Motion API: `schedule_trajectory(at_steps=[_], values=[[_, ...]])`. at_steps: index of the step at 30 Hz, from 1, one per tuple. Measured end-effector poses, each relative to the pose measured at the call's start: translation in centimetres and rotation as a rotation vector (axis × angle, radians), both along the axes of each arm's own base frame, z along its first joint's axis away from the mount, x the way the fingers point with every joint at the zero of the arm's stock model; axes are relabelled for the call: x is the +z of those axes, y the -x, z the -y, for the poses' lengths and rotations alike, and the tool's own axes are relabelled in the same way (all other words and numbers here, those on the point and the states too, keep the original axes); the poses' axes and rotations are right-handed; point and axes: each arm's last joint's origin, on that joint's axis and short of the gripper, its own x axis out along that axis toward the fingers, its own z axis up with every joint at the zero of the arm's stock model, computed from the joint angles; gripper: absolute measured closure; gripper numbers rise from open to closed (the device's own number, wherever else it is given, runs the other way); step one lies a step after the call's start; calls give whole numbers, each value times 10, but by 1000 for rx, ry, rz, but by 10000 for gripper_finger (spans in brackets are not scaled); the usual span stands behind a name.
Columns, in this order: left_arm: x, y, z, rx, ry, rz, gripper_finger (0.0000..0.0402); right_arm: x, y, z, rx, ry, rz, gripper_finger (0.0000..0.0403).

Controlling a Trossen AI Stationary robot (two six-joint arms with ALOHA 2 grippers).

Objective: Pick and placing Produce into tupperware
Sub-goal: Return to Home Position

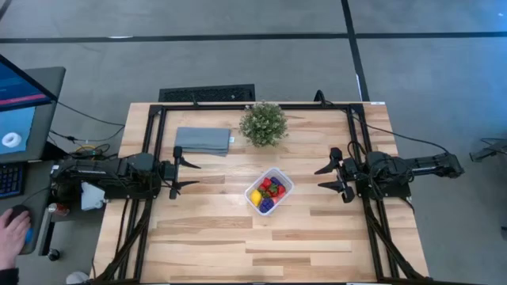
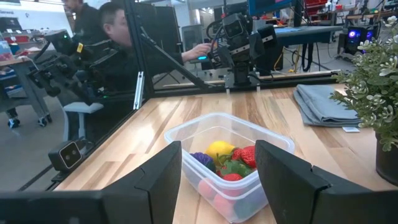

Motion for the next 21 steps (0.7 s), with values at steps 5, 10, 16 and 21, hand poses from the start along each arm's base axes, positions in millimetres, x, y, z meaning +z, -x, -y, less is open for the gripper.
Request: schedule_trajectory(at_steps=[5,10,16,21], values=[[0,0,0,-1,-6,0,181,0,0,0,0,0,0,175],[0,0,0,-2,-8,0,181,0,0,0,0,0,0,174],[0,0,0,0,0,0,181,0,0,0,0,0,0,175],[0,0,0,-2,-9,0,181,0,0,0,0,0,0,175]])
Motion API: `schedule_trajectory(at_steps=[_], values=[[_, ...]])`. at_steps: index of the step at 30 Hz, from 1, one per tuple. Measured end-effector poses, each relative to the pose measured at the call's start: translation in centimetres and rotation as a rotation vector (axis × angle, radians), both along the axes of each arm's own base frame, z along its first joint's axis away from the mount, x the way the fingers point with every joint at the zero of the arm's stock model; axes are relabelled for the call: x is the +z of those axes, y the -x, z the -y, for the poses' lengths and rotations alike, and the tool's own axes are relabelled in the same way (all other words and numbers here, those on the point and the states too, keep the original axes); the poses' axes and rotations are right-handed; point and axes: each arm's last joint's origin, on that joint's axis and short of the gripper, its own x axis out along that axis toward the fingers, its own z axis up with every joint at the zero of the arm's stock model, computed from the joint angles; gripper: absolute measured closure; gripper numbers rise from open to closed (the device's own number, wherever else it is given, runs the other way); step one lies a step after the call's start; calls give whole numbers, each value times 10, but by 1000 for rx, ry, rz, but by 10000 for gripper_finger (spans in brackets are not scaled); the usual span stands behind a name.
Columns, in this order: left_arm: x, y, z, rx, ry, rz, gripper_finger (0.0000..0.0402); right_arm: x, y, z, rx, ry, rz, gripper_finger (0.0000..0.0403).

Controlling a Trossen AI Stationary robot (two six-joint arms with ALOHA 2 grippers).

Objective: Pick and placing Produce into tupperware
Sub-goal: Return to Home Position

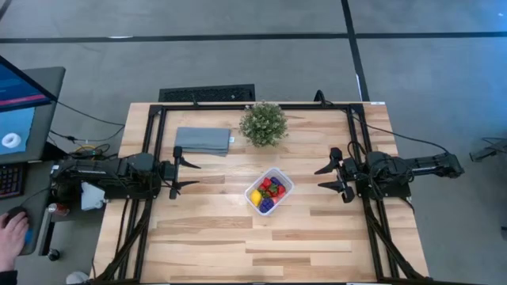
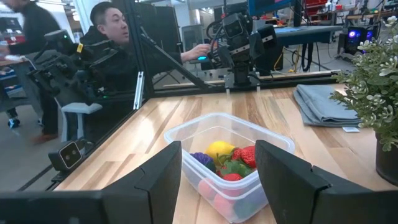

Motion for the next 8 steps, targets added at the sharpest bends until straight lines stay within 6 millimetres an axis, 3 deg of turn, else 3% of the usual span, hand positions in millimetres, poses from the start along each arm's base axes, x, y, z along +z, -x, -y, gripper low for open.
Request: schedule_trajectory(at_steps=[8], values=[[0,0,0,1,6,0,181,0,0,0,0,0,0,175]])
